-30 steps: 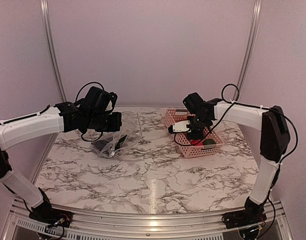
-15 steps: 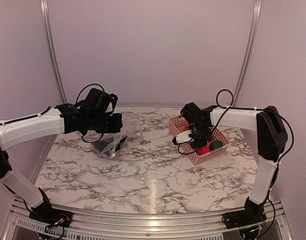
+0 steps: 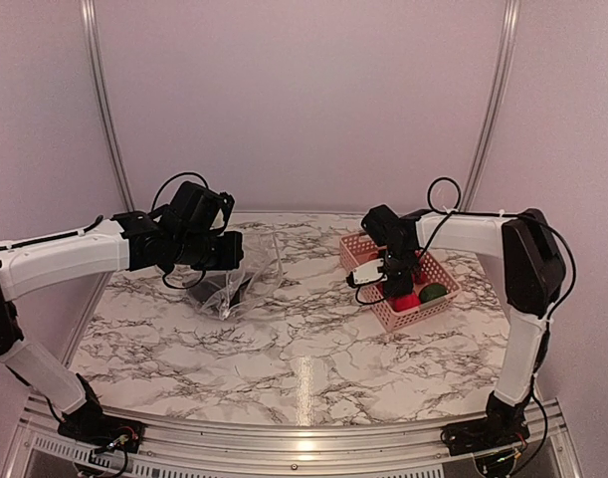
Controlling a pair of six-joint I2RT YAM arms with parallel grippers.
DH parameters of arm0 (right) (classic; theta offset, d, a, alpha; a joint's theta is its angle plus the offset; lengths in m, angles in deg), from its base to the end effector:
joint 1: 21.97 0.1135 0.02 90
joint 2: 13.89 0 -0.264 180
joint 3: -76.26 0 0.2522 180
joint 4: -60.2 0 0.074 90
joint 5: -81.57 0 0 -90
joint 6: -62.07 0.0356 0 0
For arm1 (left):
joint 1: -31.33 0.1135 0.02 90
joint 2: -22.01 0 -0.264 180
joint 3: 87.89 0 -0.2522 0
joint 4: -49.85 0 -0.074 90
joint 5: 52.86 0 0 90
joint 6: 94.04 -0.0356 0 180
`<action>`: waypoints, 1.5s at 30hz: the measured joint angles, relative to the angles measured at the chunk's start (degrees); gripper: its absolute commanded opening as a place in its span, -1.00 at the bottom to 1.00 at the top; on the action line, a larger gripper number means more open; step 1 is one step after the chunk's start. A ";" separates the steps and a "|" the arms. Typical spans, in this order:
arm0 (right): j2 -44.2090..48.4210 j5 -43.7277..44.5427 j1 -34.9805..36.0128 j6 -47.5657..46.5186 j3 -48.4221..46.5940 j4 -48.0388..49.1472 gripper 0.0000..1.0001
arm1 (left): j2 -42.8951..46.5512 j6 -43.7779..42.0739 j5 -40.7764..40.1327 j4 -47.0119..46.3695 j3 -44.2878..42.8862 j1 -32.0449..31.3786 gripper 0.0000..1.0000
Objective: Place the food in the zip-top bag and seal the zipper
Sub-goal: Pick up the fake fruit from the bin, then place the fake fruit in the zipper food storage bag.
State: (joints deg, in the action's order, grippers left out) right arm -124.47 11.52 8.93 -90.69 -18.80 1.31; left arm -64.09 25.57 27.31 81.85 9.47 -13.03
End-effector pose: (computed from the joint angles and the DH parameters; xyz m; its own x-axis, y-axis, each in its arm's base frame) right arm 0.3363 0.1871 0.1897 -0.0191 -0.9854 0.1692 -0.9198 -0.0491 -0.3894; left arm 0.2492 -0.2352 0.2984 -0.6519 -0.0435 -0.7571 0.3076 0.8974 -0.3163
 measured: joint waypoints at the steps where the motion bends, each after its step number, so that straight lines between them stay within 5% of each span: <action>1: -0.42 -0.61 -0.48 0.04 -0.33 -0.22 0.10 | 0.00 0.00 0.07 -0.02 0.02 0.00 -1.00; 8: -4.17 -7.87 -5.14 2.40 -5.29 -3.72 -0.20 | 0.00 0.04 0.35 -0.24 0.02 0.00 -1.00; 29: 6.01 -28.15 -6.19 14.23 -14.25 -5.62 -0.31 | 0.00 1.07 0.42 -0.48 -0.04 0.00 -1.00; 38: 17.14 -52.94 -4.61 29.83 -16.44 7.48 -0.30 | 0.00 2.86 1.05 -1.40 -1.29 0.00 -1.00; 45: 17.42 -66.16 0.63 44.30 -16.15 19.80 -0.29 | 0.00 5.16 2.16 -2.14 -3.93 0.00 -1.00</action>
State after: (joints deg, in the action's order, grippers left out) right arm -107.05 -54.64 9.56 -46.38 -34.95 21.11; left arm -64.09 30.73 29.48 79.71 5.54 -13.03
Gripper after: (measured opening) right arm 0.358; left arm 0.010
